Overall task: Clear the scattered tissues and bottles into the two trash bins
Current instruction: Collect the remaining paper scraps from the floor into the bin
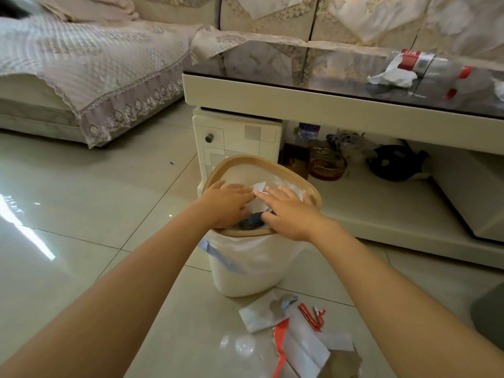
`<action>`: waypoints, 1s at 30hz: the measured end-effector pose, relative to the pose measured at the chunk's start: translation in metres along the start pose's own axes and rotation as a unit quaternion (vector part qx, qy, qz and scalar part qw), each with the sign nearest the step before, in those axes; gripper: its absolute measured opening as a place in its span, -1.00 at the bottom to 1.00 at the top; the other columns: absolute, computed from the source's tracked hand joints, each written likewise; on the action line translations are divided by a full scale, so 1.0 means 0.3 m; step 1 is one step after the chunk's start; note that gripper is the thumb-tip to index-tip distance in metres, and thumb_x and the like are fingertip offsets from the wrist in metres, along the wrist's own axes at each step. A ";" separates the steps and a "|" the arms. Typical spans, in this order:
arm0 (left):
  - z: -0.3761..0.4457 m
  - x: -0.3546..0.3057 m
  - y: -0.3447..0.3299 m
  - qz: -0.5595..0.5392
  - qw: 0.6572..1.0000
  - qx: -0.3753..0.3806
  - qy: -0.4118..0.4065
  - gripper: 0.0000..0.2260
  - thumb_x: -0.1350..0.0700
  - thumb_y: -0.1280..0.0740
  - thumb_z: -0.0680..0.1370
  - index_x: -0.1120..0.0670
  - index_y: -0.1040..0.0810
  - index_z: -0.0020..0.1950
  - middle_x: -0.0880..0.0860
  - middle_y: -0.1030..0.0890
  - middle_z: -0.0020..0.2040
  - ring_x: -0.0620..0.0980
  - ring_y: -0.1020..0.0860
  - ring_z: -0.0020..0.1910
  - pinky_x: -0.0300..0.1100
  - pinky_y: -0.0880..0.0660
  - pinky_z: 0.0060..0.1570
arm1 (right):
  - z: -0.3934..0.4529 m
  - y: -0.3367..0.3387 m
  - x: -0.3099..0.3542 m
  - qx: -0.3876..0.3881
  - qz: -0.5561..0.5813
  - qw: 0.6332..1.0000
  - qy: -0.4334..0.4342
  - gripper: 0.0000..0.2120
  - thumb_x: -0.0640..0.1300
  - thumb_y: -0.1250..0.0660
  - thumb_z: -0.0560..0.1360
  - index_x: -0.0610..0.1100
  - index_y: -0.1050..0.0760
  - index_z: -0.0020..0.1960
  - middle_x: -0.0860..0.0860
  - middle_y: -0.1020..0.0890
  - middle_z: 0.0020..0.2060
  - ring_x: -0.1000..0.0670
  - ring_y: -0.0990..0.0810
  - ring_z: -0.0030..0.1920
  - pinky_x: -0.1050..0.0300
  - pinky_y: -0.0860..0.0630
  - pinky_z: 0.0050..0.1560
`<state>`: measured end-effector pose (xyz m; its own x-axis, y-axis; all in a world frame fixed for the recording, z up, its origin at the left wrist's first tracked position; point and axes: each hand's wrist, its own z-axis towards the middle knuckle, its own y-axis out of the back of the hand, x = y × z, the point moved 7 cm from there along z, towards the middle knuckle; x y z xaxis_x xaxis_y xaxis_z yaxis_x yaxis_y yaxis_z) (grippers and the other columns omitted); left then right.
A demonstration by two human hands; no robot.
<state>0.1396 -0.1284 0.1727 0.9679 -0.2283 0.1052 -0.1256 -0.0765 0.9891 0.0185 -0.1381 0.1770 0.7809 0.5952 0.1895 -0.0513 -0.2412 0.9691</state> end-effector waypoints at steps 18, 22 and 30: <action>-0.334 -0.497 -0.262 -0.144 0.961 -0.193 -0.136 -0.48 -0.22 -0.35 0.48 -0.03 -0.44 0.37 -0.02 -0.52 0.31 0.01 -0.47 0.30 -0.06 -0.39 0.25 | -0.589 -0.422 -0.168 -0.127 -0.006 0.991 -0.047 -0.52 0.12 -0.16 0.49 -0.08 -0.43 0.33 -0.11 -0.41 0.37 -0.18 -0.36 0.37 -0.22 -0.35 0.28; -0.276 -0.508 -0.481 -0.196 0.980 -0.020 -0.026 -0.22 -0.32 -0.37 0.38 -0.07 -0.18 0.50 -0.04 -0.27 0.48 0.03 -0.25 0.45 -0.06 -0.24 0.35 | -0.686 -0.563 -0.250 -0.044 -0.017 0.993 -0.106 -0.46 0.20 -0.04 0.50 0.02 -0.34 0.40 -0.07 -0.31 0.45 -0.17 -0.23 0.45 -0.23 -0.15 0.41; -0.229 -0.608 -0.729 -0.229 0.949 0.212 0.043 0.28 -0.38 -0.51 0.10 -0.10 0.28 0.53 0.04 0.17 0.57 0.17 0.12 0.54 0.25 -0.11 0.42 | -0.772 -0.752 -0.379 0.087 -0.004 0.976 -0.199 -0.23 0.36 -0.13 0.47 0.11 0.11 0.53 0.01 0.19 0.54 -0.12 0.19 0.53 -0.30 0.12 0.45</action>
<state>0.0055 -0.0034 -0.0559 0.9540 0.0014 -0.2998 0.2536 -0.5371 0.8045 -0.2028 0.0264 -0.0266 0.9625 0.2617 0.0716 0.0358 -0.3841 0.9226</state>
